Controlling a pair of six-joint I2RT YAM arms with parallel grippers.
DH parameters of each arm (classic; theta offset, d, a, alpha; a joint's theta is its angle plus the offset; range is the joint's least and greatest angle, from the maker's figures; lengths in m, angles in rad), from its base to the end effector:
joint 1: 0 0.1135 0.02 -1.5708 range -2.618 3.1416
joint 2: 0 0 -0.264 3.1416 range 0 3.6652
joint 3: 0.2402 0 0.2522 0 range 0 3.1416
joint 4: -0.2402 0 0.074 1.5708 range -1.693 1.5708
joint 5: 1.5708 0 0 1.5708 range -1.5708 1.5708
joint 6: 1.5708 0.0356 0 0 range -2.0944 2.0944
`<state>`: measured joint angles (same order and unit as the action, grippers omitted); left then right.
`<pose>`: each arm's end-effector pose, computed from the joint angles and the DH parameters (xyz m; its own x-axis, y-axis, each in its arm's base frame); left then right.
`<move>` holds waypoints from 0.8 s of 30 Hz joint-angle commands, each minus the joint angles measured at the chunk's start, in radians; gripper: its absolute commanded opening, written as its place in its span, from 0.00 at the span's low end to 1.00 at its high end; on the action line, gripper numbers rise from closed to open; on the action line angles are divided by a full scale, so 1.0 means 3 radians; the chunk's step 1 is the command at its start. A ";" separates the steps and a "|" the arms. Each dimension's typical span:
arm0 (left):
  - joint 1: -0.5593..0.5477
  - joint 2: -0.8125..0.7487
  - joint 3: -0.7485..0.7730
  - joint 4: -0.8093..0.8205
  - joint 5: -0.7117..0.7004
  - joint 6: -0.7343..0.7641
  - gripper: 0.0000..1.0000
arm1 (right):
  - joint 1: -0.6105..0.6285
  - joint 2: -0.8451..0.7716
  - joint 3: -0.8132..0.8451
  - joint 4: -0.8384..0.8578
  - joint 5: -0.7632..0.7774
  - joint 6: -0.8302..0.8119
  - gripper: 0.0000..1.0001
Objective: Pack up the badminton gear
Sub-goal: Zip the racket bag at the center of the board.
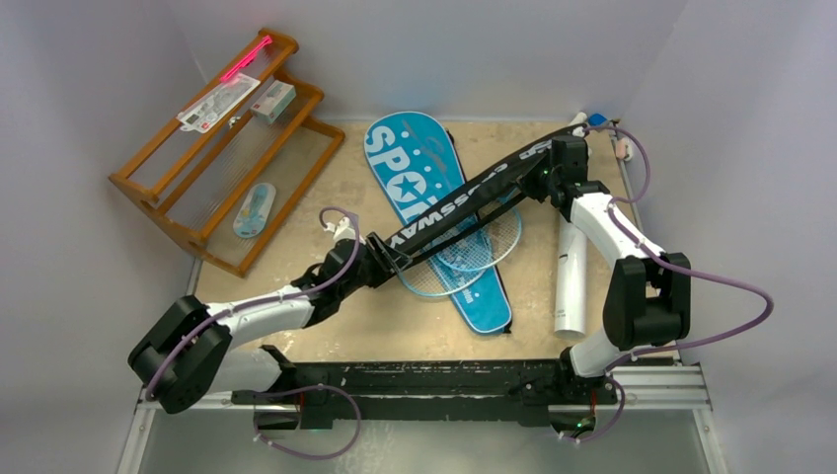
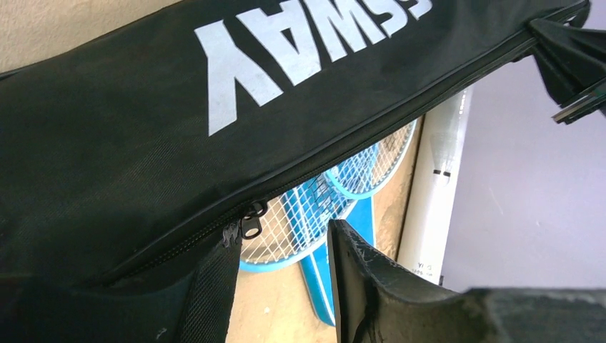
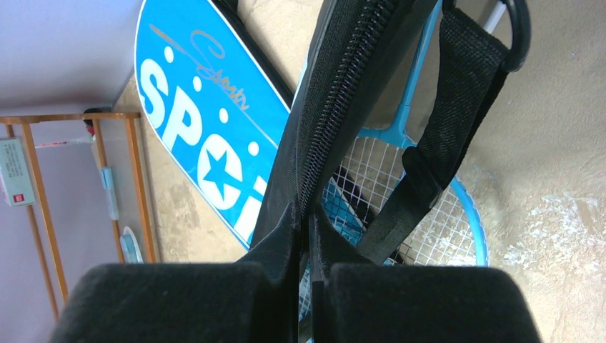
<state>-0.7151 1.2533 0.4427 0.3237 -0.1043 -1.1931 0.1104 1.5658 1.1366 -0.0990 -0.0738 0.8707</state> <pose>0.1886 -0.1589 0.1769 -0.6719 -0.6409 -0.3712 -0.1135 0.5843 -0.8035 0.3585 0.0424 0.2749 -0.4552 0.7169 -0.5281 0.2715 0.6766 0.6845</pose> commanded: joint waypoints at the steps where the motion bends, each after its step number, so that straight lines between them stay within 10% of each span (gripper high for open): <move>1: 0.0082 0.0019 -0.0073 0.0317 0.0055 -0.0052 0.45 | 0.0015 -0.0120 -0.0019 0.0166 -0.0140 -0.0008 0.00; 24: 0.0154 0.0214 0.0180 -0.0091 -0.0476 0.0477 0.26 | 0.0014 -0.0158 -0.0068 0.0214 -0.0331 0.0043 0.00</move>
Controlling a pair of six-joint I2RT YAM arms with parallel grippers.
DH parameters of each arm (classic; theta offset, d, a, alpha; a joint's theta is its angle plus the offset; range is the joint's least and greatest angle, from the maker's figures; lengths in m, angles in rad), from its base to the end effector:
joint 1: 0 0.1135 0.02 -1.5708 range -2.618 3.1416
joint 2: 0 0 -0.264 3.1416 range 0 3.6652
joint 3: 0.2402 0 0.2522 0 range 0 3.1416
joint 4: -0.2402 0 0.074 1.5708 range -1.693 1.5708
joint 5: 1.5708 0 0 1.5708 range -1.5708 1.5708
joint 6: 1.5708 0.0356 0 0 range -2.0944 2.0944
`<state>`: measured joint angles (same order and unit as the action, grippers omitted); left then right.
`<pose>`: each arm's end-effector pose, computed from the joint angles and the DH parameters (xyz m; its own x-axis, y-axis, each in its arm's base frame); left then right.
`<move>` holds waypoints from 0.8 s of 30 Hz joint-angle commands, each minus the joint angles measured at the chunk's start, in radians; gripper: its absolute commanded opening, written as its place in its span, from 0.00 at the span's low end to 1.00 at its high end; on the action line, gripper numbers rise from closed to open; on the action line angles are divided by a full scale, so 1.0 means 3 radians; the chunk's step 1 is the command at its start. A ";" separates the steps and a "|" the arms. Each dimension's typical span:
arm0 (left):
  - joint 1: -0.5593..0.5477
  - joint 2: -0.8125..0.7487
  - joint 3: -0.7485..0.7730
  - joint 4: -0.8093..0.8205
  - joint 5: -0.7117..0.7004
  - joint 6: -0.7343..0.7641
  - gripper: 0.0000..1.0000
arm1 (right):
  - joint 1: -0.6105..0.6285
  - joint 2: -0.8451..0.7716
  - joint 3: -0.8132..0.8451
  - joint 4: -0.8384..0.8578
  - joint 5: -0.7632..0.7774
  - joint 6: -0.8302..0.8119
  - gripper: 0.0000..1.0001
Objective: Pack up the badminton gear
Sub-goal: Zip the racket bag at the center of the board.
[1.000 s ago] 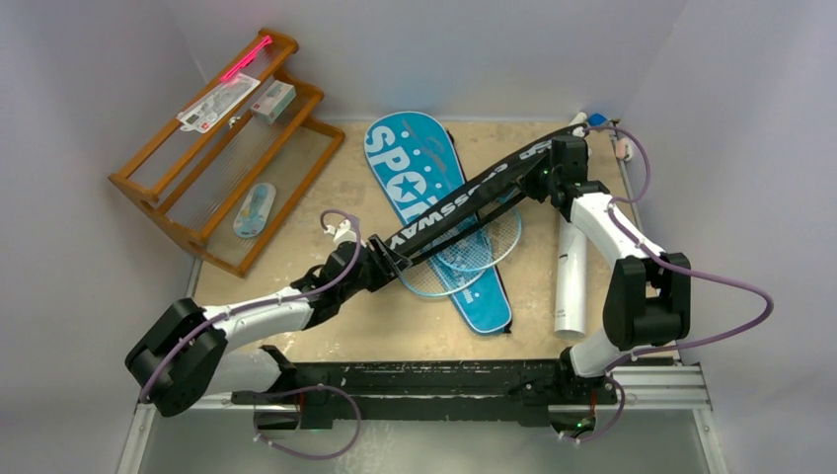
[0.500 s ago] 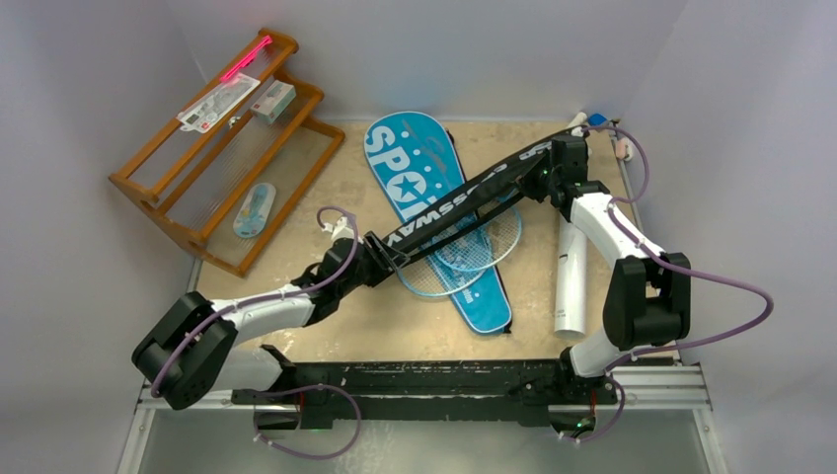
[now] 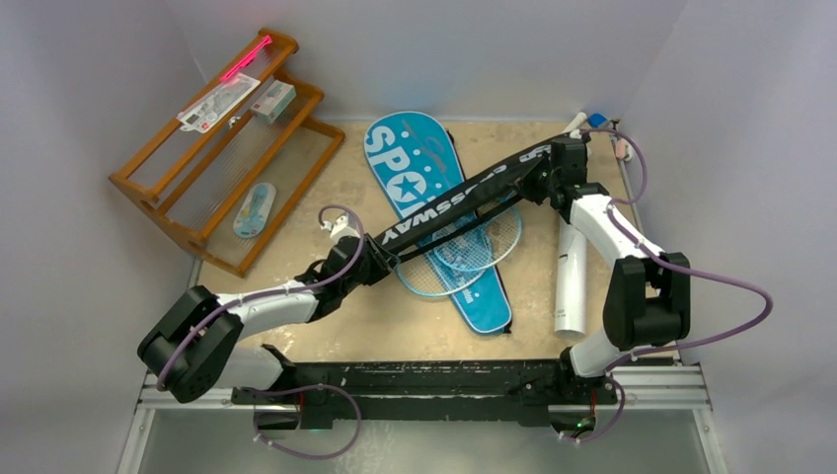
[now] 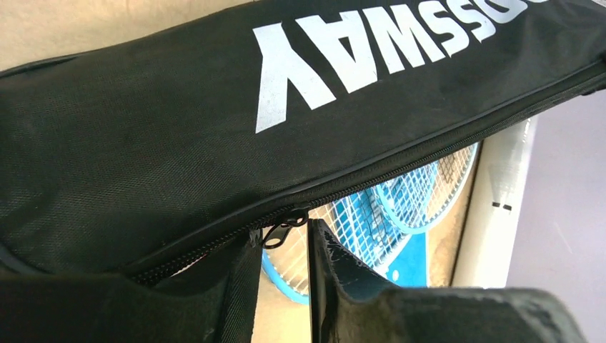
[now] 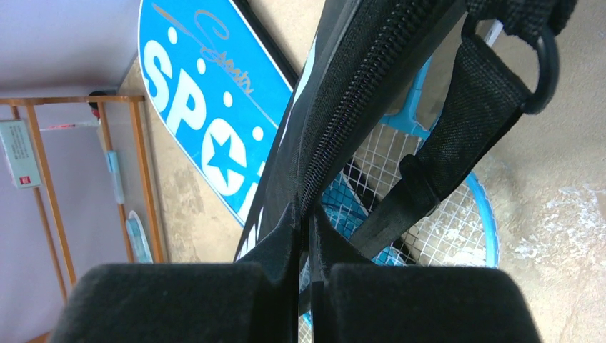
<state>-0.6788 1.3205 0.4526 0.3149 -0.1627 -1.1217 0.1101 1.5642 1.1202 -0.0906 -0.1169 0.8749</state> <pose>0.1994 -0.1535 0.1638 -0.6390 -0.6267 -0.4461 -0.1459 0.6681 -0.7296 0.3567 0.0436 0.2707 -0.4849 0.7133 -0.5060 0.2548 0.6687 0.6985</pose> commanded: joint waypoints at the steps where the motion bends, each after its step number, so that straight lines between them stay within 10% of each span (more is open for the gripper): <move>1: 0.0033 -0.0032 0.0144 -0.0063 -0.0308 0.0261 0.24 | 0.0016 -0.0155 -0.0016 0.0189 -0.0196 0.0029 0.00; 11: 0.0033 -0.0337 0.0109 -0.0122 -0.0376 0.0562 0.00 | 0.0017 -0.0145 -0.0044 0.0206 -0.0209 0.0034 0.00; 24: 0.0042 -0.0629 0.0540 -0.1727 -0.0547 0.0725 0.00 | 0.0017 -0.0121 0.0023 0.0021 0.0014 0.0015 0.00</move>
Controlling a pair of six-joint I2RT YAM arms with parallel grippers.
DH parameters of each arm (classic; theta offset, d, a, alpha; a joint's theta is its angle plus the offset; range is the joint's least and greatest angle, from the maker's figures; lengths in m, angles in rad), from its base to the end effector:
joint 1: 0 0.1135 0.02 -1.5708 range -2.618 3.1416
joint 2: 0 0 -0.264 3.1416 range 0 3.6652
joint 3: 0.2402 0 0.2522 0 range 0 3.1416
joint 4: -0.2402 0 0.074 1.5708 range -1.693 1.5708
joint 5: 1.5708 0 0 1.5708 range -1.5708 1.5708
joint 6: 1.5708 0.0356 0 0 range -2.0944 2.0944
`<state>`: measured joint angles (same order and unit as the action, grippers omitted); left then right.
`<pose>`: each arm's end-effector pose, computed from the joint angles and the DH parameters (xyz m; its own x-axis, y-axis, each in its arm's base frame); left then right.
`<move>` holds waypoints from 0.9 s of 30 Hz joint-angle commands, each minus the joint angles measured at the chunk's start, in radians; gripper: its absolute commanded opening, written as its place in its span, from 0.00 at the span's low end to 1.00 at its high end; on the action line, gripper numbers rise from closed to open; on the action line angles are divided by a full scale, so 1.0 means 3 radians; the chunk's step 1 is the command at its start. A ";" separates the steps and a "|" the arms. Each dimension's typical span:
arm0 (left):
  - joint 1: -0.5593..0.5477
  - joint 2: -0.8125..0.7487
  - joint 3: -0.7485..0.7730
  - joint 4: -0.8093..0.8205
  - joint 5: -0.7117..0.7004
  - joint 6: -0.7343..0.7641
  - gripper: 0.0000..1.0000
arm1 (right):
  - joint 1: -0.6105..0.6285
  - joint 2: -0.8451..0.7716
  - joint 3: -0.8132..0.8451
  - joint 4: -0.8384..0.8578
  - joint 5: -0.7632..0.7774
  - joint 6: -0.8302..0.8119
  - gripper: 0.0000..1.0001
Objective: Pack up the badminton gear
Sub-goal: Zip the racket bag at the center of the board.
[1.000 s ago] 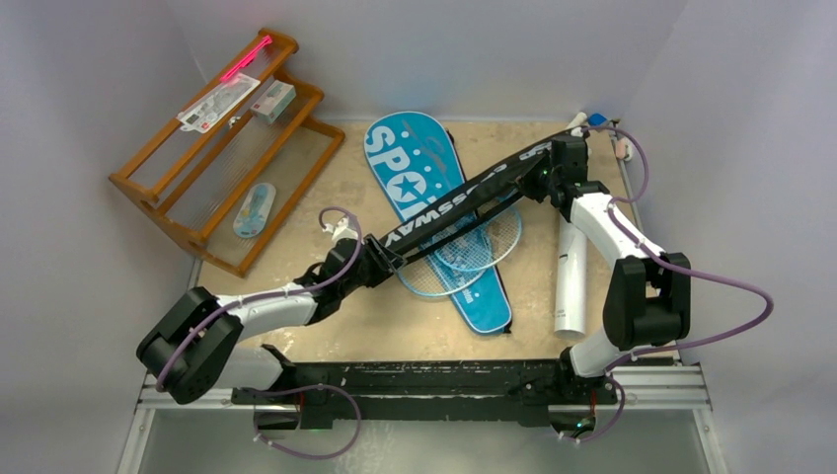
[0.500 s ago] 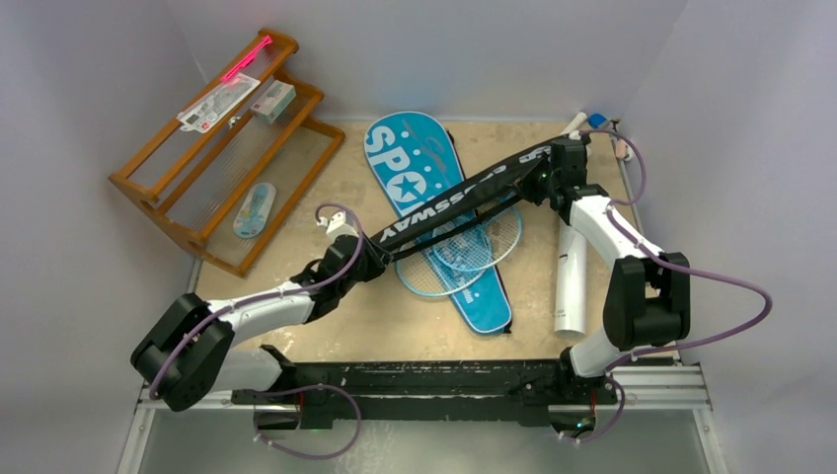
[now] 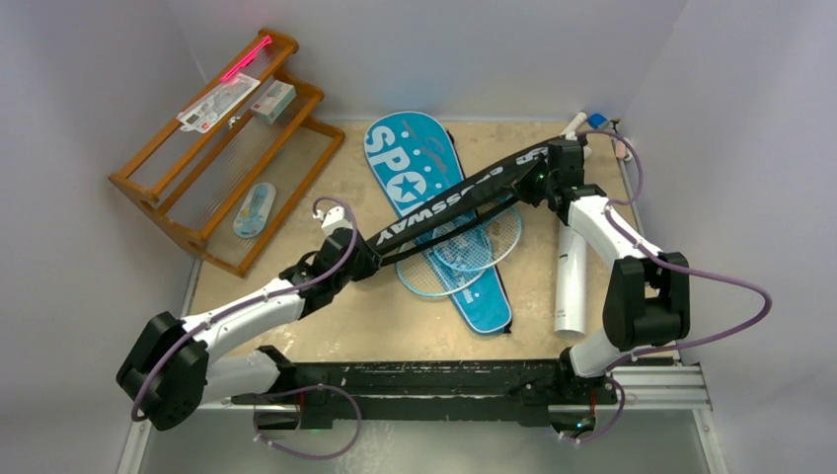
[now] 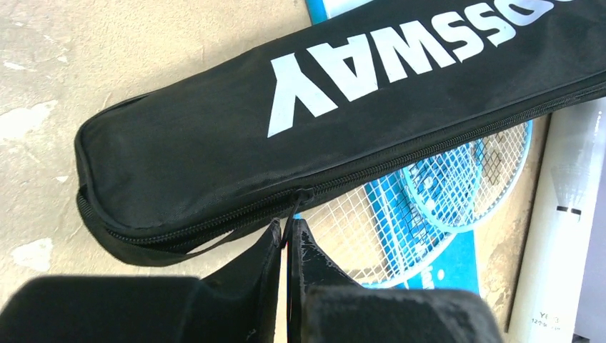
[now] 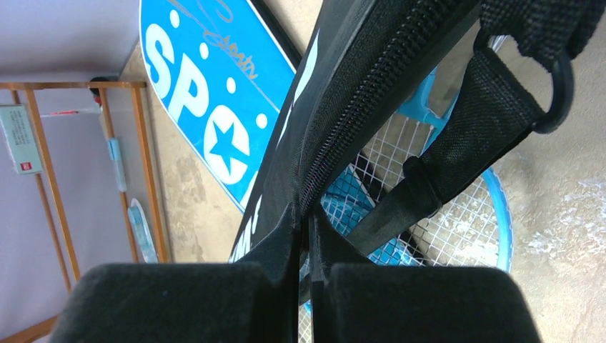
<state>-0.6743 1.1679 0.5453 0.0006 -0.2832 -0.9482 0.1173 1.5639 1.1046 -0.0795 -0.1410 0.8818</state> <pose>0.1924 -0.1411 0.1992 -0.6083 -0.5123 -0.6062 -0.1236 0.8156 -0.5653 0.3551 0.0469 0.2666 -0.5059 0.7099 -0.4900 0.2435 0.6625 0.7084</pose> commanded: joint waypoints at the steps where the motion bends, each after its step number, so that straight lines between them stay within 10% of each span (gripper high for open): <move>1: 0.0030 -0.0153 0.0251 -0.0763 -0.0152 0.0153 0.00 | -0.0007 -0.0120 0.0076 -0.0013 0.0089 -0.0009 0.00; 27: 0.0875 -0.0887 -0.0501 -0.1175 0.0434 -0.0244 0.00 | -0.0030 -0.0079 0.0480 -0.0453 0.0534 -0.0070 0.00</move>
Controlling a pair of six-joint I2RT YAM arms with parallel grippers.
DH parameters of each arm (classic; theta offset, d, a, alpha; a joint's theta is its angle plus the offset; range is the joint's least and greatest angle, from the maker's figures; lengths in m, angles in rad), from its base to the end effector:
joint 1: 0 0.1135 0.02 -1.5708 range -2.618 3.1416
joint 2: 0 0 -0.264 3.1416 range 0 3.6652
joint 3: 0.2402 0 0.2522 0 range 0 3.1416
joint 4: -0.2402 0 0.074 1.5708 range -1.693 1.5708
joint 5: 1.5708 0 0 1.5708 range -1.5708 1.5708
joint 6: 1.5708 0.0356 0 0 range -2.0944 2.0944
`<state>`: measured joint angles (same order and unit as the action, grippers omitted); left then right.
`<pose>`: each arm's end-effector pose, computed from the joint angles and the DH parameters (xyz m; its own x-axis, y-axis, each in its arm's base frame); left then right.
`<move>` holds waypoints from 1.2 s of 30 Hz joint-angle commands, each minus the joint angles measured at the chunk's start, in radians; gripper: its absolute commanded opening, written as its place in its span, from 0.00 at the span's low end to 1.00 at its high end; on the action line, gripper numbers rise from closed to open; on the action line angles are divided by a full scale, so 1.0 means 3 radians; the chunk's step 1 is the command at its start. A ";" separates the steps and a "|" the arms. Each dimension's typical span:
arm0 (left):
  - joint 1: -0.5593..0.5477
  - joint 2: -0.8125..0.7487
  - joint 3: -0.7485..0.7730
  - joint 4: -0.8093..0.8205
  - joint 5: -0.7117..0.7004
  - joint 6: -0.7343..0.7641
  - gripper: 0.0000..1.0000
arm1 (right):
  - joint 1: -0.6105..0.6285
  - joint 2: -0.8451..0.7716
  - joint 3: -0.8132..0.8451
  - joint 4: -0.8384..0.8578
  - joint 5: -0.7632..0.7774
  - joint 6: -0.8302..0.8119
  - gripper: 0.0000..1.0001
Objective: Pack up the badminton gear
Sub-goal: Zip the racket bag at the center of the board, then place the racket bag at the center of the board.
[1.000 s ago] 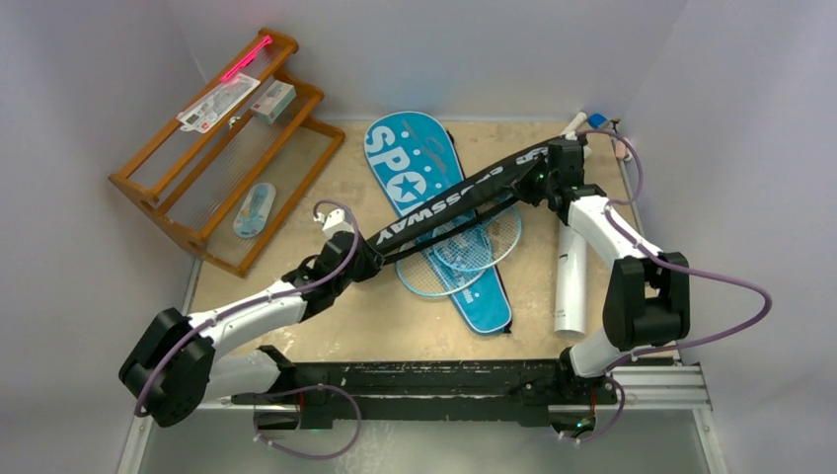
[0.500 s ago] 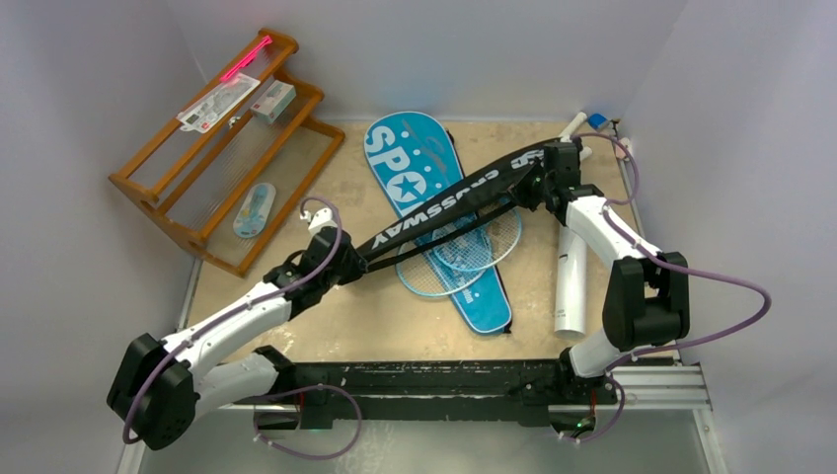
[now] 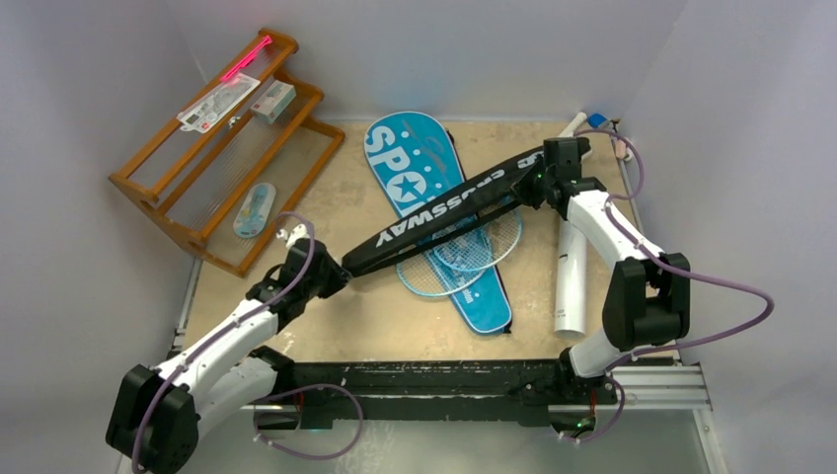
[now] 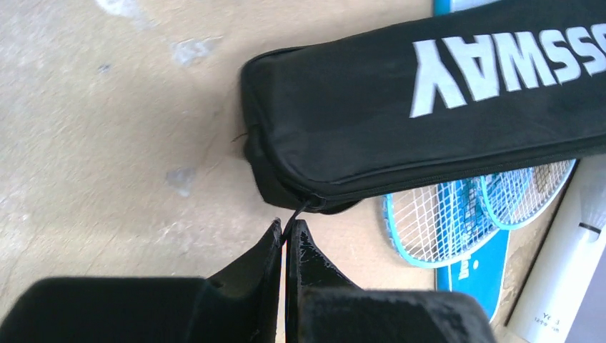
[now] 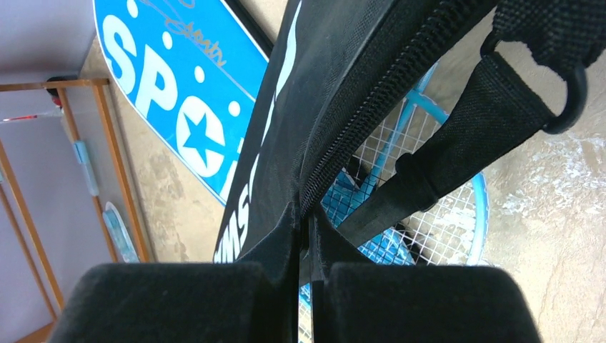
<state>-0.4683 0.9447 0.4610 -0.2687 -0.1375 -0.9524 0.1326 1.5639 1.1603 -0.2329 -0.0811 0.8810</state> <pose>0.1716 -0.0813 0.1919 -0.6451 -0.5782 -0.4996 -0.2894 0.7900 -0.5405 0.3516 0.0498 0.2714 -0.5264 0.7054 -0.4746 0.3295 0.6839 0.6510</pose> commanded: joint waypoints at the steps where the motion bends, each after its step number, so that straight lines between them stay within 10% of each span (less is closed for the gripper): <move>1: 0.0210 -0.0197 -0.0250 -0.0312 -0.0083 -0.0308 0.00 | -0.0087 -0.0048 0.0323 0.0036 0.0327 -0.0073 0.00; 8: 0.0221 -0.0614 -0.0363 -0.0439 -0.0196 -0.0439 0.00 | -0.0104 0.0008 0.0405 0.0217 0.0070 -0.0205 0.00; 15: 0.0218 -0.0717 0.0593 -0.1337 -0.0240 -0.0013 0.55 | 0.0026 0.0037 0.0700 0.0355 -0.0630 -0.0676 0.00; 20: 0.0220 -0.1008 0.1255 -0.1890 -0.0442 0.0217 0.72 | 0.0359 0.0115 0.0826 0.0506 -0.1088 -0.0839 0.00; 36: 0.0221 -0.0887 0.1546 -0.1826 0.0031 0.0927 0.77 | 0.1475 0.1153 0.1426 0.2153 -0.2224 -0.0259 0.00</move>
<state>-0.4061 0.6773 0.9421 -0.8291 -0.1585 -0.7357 0.5541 1.9114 1.5398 0.0845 -0.5747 0.6888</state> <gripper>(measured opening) 0.773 0.015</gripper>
